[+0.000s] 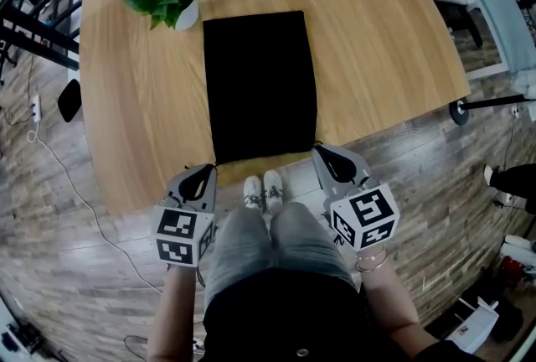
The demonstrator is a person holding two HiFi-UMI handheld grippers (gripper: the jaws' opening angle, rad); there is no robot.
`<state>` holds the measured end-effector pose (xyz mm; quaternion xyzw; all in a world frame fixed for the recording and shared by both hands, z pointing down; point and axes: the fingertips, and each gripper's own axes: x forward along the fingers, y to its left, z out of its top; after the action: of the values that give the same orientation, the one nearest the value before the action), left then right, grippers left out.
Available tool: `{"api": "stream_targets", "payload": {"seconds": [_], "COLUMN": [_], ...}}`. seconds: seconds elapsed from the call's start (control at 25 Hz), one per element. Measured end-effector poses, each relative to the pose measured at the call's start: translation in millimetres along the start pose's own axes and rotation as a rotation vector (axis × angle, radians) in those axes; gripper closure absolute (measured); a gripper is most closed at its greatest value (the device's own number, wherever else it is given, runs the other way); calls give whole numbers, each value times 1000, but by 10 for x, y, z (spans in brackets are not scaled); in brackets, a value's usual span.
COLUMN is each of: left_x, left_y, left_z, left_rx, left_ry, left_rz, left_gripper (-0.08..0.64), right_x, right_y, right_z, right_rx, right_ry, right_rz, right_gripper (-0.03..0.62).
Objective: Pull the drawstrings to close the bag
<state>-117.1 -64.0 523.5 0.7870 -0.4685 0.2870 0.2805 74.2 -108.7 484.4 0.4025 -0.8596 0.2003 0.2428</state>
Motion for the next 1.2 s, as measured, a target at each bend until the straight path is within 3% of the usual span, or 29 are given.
{"api": "stream_targets", "payload": {"seconds": [0.16,0.28,0.32,0.36,0.44,0.76,0.92,1.2], "left_x": [45,98,114,129,159,236,253,297], "left_y": [-2,-27,-29,-28,-22,-66,-55,-21], "left_z": [-90,-132,-144,-148,-149,-250,-312,-356], "left_rx": [48,50,45,36,25,100,113,125], "left_ry": [52,71,74,73,70,117,138,152], "left_rz": [-10,-29,-32,-34,-35,-58,-57,-56], "left_gripper": [538,476,470,465,465,443,443,443], "right_x": [-27,-60,-62,-56,-18,195,237,261], "right_y": [-61,-157,-188,-212,-241,-196,-189,-188], "right_z": [-87,-138,-151,-165,-184,-282,-411,-437], "right_rx": [-5,-4,4,11,2,-256,-321,-512], "right_ry": [20,30,31,36,52,201,286,357], "right_rz": [-5,-36,-46,-53,-57,38,119,153], "right_gripper": [591,591,578,481,459,459,459,459]}}
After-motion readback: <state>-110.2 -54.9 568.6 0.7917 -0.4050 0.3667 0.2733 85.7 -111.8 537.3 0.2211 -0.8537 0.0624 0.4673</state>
